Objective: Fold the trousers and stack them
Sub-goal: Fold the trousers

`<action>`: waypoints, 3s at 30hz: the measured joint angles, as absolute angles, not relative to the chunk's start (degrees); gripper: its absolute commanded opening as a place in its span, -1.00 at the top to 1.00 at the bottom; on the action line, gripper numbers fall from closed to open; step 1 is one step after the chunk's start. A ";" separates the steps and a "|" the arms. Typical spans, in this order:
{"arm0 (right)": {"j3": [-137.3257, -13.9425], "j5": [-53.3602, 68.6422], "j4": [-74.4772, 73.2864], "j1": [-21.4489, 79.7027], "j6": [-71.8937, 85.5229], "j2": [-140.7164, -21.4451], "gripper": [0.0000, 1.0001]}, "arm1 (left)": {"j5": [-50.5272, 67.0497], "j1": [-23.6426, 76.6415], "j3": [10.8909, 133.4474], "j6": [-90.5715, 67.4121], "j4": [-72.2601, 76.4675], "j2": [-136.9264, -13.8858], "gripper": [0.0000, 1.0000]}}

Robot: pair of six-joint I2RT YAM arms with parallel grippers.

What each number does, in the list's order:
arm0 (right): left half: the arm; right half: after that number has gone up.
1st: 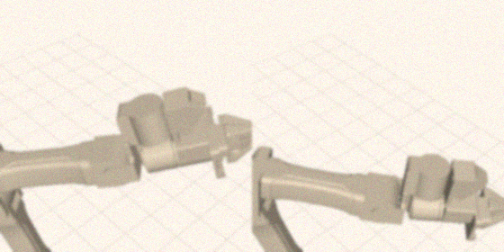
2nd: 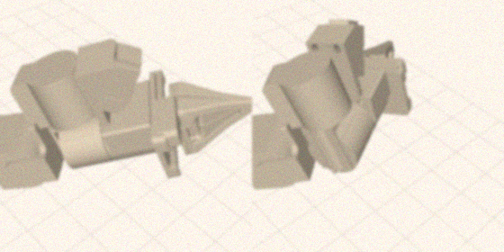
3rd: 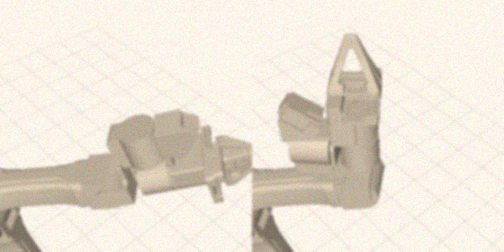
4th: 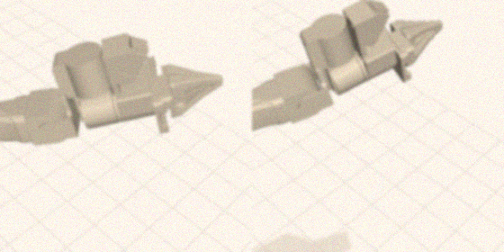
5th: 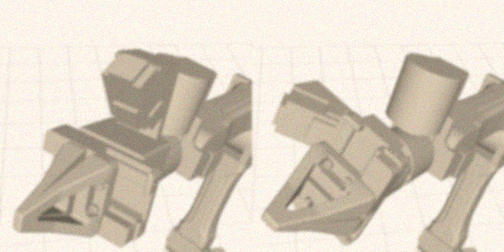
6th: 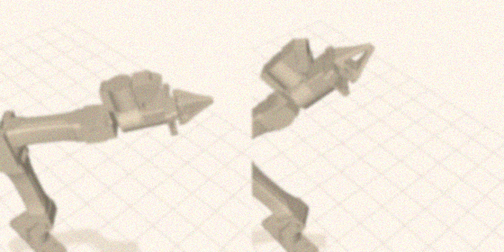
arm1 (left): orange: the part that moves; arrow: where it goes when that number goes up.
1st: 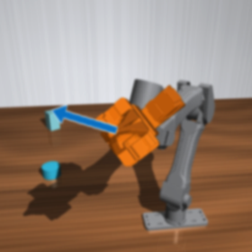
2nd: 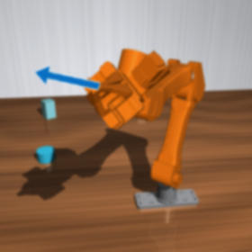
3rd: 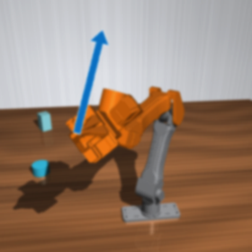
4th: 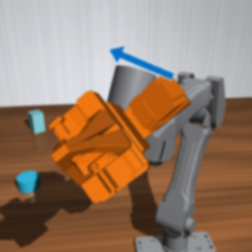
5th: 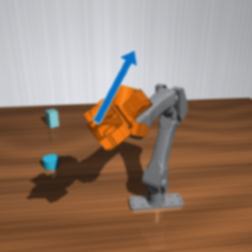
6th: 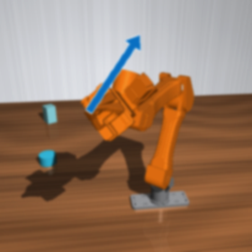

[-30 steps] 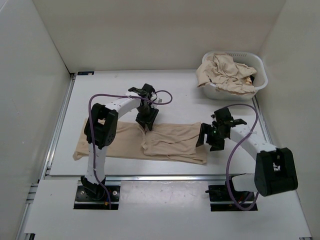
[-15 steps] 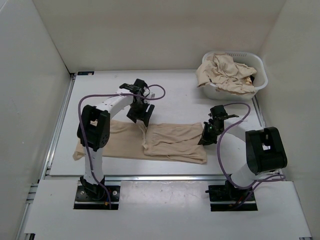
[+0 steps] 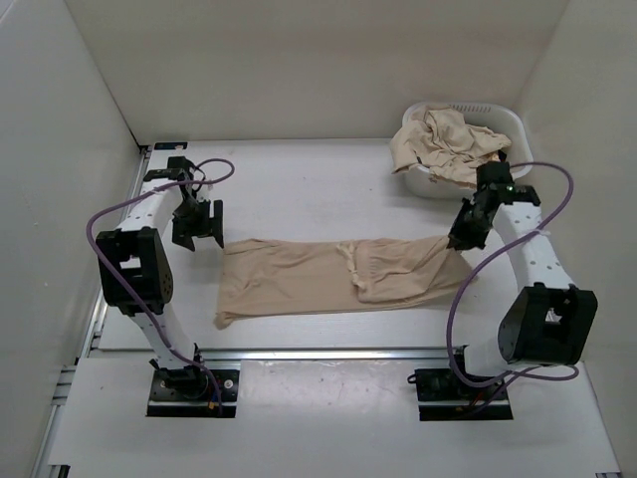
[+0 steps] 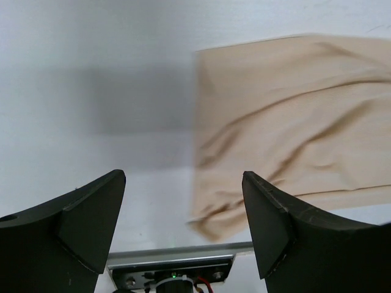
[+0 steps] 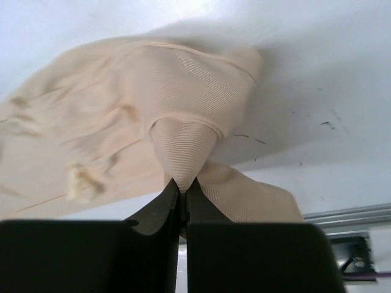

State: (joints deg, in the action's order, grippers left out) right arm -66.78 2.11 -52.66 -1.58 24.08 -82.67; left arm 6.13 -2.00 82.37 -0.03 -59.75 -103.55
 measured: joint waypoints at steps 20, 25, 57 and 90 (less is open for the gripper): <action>-127.55 -0.86 -73.60 49.45 34.79 -123.85 1.00 | 26.48 3.55 70.70 -0.58 -60.18 -111.09 -0.76; -127.92 2.20 -74.04 50.81 34.39 -125.25 1.00 | 31.64 4.45 71.59 -1.37 -61.63 -114.67 -0.12; -91.53 23.46 -51.07 44.42 27.94 -100.95 -0.77 | 9.80 0.23 86.98 -0.89 -61.91 -106.06 -0.26; -59.31 20.05 -30.17 20.93 40.27 -102.61 0.30 | -11.33 51.75 64.45 0.05 -49.17 -100.88 0.72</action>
State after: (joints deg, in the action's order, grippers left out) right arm -59.31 20.05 -30.17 20.93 40.27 -102.61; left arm -11.33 51.75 64.45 0.05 -49.17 -100.88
